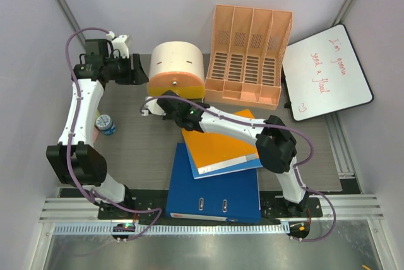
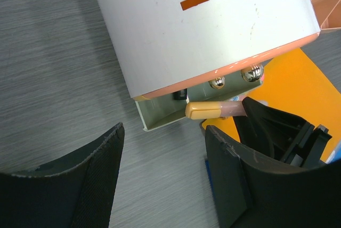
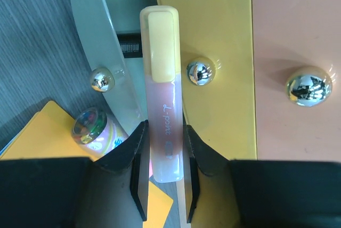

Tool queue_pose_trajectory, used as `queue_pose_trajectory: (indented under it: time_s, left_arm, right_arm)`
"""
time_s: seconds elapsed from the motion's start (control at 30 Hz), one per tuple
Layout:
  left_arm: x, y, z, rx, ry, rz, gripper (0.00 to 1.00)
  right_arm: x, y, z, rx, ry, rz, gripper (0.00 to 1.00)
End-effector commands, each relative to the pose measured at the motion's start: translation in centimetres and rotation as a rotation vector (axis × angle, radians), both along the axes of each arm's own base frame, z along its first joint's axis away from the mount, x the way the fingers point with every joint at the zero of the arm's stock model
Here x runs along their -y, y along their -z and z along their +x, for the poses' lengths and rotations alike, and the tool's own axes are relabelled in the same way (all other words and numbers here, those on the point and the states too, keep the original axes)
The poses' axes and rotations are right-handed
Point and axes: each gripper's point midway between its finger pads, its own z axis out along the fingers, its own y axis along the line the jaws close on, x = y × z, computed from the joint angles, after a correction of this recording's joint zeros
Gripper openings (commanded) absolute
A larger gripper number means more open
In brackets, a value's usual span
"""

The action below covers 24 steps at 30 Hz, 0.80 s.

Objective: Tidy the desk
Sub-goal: Place the stationery in the drawer.

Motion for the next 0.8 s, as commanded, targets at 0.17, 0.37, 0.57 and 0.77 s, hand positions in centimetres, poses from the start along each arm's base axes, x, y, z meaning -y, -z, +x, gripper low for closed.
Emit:
queue_pose_trajectory:
  time_s: [0.17, 0.37, 0.57, 0.77]
  left_arm:
    - [-0.1, -2.5, -0.1, 0.083, 0.006, -0.002, 0.63]
    - [-0.1, -2.4, -0.1, 0.079, 0.004, -0.005, 0.63]
    - [-0.1, -2.4, -0.1, 0.078, 0.005, -0.008, 0.63]
    - [0.0, -2.5, 0.2, 0.087, 0.004, -0.014, 0.63]
  right_arm:
    - [-0.2, -1.6, 2.2, 0.052, 0.047, 0.050, 0.39]
    - [0.3, -1.9, 2.4, 0.058, 0.069, 0.066, 0.53]
    - [0.7, -3.6, 2.4, 0.082, 0.116, 0.123, 0.59]
    - [0.3, -5.8, -0.1, -0.086, 0.220, 0.391, 0.52]
